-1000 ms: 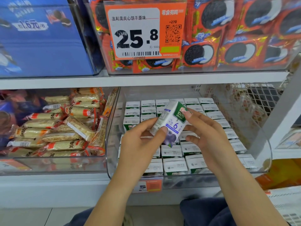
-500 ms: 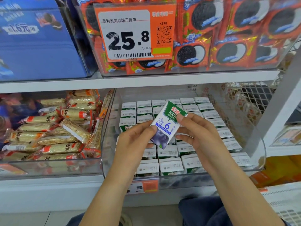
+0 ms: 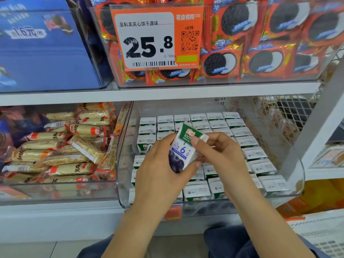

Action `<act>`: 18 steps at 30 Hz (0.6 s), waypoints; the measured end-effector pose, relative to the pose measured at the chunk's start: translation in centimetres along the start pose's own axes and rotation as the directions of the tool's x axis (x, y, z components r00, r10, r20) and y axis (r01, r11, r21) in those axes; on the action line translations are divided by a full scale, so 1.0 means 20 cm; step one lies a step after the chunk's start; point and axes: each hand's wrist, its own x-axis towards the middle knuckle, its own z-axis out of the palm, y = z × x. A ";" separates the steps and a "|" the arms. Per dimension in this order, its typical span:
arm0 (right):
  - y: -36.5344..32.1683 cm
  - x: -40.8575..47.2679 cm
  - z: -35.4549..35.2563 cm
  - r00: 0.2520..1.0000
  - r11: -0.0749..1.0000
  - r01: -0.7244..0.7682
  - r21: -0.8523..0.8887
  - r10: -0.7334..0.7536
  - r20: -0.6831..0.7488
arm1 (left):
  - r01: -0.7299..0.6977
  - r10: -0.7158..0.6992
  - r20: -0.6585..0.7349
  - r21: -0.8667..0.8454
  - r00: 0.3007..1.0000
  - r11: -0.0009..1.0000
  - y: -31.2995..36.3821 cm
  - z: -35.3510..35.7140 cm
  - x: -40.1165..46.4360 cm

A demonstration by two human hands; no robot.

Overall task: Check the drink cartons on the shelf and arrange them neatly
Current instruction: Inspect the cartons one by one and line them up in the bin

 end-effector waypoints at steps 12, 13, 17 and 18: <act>-0.03 -0.01 -0.03 0.959 0.992 -0.105 0.077 0.080 0.273 | 0.461 -0.147 0.452 -0.738 0.880 0.493 0.01 -0.08 0.05; -0.04 -0.01 -0.03 0.957 0.990 -0.106 0.093 0.076 0.281 | 0.483 -0.152 0.470 -0.747 0.870 0.457 0.01 -0.08 0.05; -0.03 -0.01 -0.03 0.981 0.997 -0.043 0.069 0.029 0.192 | 0.517 -0.184 0.497 -0.703 0.848 0.488 0.00 -0.08 0.06; -0.02 -0.01 -0.03 0.987 0.998 -0.030 0.059 0.020 0.161 | 0.515 -0.182 0.500 -0.685 0.847 0.514 0.00 -0.07 0.06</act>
